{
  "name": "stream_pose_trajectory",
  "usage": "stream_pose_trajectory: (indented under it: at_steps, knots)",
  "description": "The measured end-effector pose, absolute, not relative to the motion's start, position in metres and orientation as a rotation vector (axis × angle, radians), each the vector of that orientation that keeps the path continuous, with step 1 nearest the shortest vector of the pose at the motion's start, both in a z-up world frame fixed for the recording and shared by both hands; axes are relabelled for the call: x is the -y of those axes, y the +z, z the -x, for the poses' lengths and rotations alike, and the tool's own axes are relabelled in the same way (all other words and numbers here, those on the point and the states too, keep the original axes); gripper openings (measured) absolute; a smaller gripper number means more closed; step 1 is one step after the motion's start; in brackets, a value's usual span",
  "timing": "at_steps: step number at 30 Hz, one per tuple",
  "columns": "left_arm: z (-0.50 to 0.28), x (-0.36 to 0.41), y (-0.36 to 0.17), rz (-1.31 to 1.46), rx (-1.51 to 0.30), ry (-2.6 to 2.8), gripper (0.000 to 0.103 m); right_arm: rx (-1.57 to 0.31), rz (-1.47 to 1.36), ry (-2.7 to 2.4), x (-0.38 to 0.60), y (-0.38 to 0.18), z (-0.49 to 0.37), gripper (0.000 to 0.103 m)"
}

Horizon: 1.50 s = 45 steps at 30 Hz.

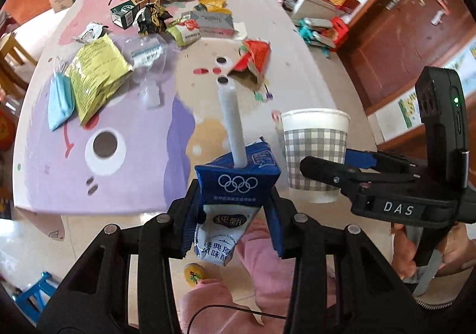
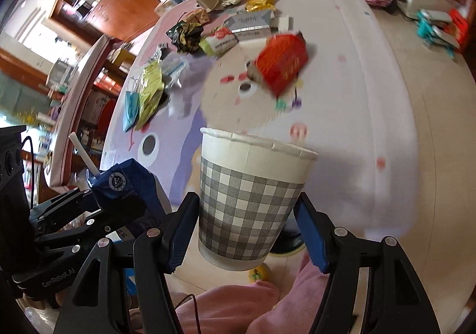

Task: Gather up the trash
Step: 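Lift the cup and carton and carry both over the black trash bin, then open the right gripper over the bin while the left releases the carton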

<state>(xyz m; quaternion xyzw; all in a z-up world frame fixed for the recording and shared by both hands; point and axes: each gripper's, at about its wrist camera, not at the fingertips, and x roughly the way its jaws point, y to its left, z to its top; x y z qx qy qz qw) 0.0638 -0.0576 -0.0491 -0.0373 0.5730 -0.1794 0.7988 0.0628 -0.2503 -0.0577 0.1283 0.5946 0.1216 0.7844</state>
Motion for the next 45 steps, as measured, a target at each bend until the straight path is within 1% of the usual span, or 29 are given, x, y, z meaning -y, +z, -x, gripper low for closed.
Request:
stream_pose_trajectory:
  at_steps: [4, 9, 15, 19, 25, 28, 32, 33, 35, 38, 39, 41, 45]
  knots:
    - [-0.026, 0.042, -0.056, 0.050, -1.221, -0.428, 0.037, -1.263, -0.322, 0.192, 0.237, -0.062, -0.007, 0.065]
    - [0.005, 0.038, -0.076, 0.029, -1.247, -0.452, 0.037, -1.328, -0.347, 0.144, 0.230, -0.081, 0.050, 0.065]
    - [0.027, 0.046, -0.121, 0.040, -1.316, -0.439, 0.037, -1.404, -0.341, 0.108, 0.233, -0.119, 0.077, 0.066]
    - [0.033, 0.053, -0.171, 0.048, -1.345, -0.405, 0.037, -1.436, -0.345, 0.104, 0.235, -0.172, 0.079, 0.067]
    - [0.031, 0.058, -0.264, 0.064, -1.342, -0.335, 0.037, -1.485, -0.311, 0.065, 0.239, -0.292, 0.067, 0.068]
    - [0.028, 0.059, -0.313, 0.082, -1.351, -0.287, 0.037, -1.510, -0.281, 0.071, 0.236, -0.341, 0.062, 0.069]
    - [0.025, 0.062, -0.361, 0.093, -1.342, -0.238, 0.037, -1.531, -0.259, 0.096, 0.230, -0.395, 0.058, 0.070]
    - [0.024, 0.063, -0.373, 0.095, -1.343, -0.227, 0.037, -1.534, -0.253, 0.099, 0.229, -0.405, 0.056, 0.071]
    - [0.023, 0.066, -0.394, 0.094, -1.355, -0.222, 0.039, -1.549, -0.253, 0.097, 0.227, -0.428, 0.052, 0.072]
    - [0.024, 0.069, -0.421, 0.071, -1.360, -0.187, 0.050, -1.569, -0.274, 0.092, 0.226, -0.451, 0.038, 0.074]
    - [0.024, 0.070, -0.425, 0.070, -1.363, -0.180, 0.053, -1.571, -0.271, 0.085, 0.226, -0.457, 0.037, 0.077]
    - [0.024, 0.069, -0.434, 0.074, -1.375, -0.159, 0.054, -1.574, -0.265, 0.077, 0.226, -0.463, 0.039, 0.080]
    - [0.026, 0.060, -0.430, 0.074, -1.385, -0.125, 0.056, -1.575, -0.252, 0.084, 0.226, -0.461, 0.037, 0.080]
